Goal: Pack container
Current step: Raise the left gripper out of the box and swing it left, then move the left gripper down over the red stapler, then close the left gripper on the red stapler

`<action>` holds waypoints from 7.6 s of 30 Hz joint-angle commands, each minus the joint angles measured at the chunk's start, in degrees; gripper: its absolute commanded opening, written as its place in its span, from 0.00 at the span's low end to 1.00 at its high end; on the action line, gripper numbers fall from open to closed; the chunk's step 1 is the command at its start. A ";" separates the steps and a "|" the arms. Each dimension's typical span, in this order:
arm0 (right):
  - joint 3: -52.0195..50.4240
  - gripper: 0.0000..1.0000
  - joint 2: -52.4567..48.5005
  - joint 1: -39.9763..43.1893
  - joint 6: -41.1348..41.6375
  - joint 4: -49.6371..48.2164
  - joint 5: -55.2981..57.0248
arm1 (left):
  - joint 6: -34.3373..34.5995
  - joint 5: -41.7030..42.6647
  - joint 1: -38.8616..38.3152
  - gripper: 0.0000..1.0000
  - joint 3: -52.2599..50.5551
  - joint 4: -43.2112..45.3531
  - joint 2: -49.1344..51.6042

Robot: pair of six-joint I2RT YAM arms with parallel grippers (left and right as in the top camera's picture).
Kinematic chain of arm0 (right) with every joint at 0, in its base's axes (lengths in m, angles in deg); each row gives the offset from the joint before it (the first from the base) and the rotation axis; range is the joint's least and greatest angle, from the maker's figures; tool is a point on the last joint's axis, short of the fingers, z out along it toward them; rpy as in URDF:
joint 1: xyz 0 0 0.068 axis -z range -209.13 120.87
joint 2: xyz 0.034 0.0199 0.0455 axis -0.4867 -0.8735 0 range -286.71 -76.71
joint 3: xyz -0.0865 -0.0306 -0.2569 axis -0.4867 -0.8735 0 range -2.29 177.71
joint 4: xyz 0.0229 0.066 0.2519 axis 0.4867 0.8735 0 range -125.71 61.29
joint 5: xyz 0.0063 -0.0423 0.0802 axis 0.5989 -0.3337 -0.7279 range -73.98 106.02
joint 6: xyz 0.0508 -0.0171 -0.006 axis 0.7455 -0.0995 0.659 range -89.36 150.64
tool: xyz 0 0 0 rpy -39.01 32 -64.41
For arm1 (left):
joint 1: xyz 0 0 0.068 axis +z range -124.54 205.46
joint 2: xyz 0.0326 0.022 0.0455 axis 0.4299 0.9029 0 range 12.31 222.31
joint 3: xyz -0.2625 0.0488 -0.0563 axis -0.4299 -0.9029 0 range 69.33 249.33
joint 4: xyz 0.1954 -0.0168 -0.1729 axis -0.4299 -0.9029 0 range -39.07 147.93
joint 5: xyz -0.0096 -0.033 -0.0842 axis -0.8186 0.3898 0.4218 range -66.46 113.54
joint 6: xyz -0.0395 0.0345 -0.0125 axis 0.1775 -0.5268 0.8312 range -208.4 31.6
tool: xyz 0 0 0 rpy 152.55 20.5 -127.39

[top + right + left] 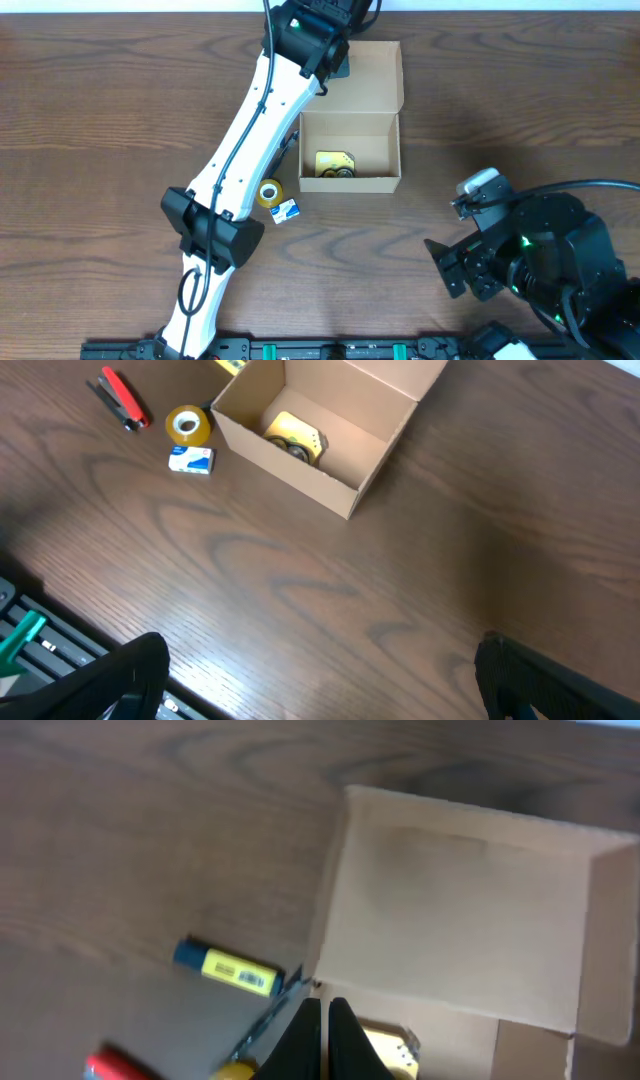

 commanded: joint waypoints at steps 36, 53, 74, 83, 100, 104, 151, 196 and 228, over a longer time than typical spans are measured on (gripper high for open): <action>-0.07 0.99 0.11 0.90 0.81 -0.02 0.00 | 82.16 -11.13 0.52 0.06 -1.90 -13.16 -7.89; -0.07 0.99 0.11 0.90 0.81 -0.02 -0.02 | 73.24 -14.08 2.84 0.06 -18.25 -17.31 -7.89; -0.07 0.99 0.11 0.90 0.81 -0.02 -0.02 | 14.84 -2.40 18.97 0.06 -26.08 -17.31 -9.84; -0.07 0.99 0.11 0.90 0.81 -0.02 0.00 | -15.17 0.90 23.85 0.06 -26.08 -15.39 -16.28; -0.07 0.99 0.11 0.90 0.81 -0.02 -0.02 | -45.86 24.13 30.53 0.06 -49.94 -8.79 -44.19; -0.07 0.99 0.11 0.90 0.81 -0.02 -0.02 | -44.70 23.96 33.33 0.06 -64.50 -2.69 -55.74; -0.07 0.99 0.11 0.90 0.81 -0.02 0.00 | 19.58 30.36 29.51 0.95 -93.66 43.60 -33.75; -0.07 0.99 0.11 0.90 0.81 -0.02 0.00 | 38.58 18.53 25.51 0.75 -93.70 42.53 -28.35; -0.07 0.99 0.11 0.90 0.81 -0.02 0.00 | 38.38 24.65 25.55 0.25 -93.70 43.58 -24.83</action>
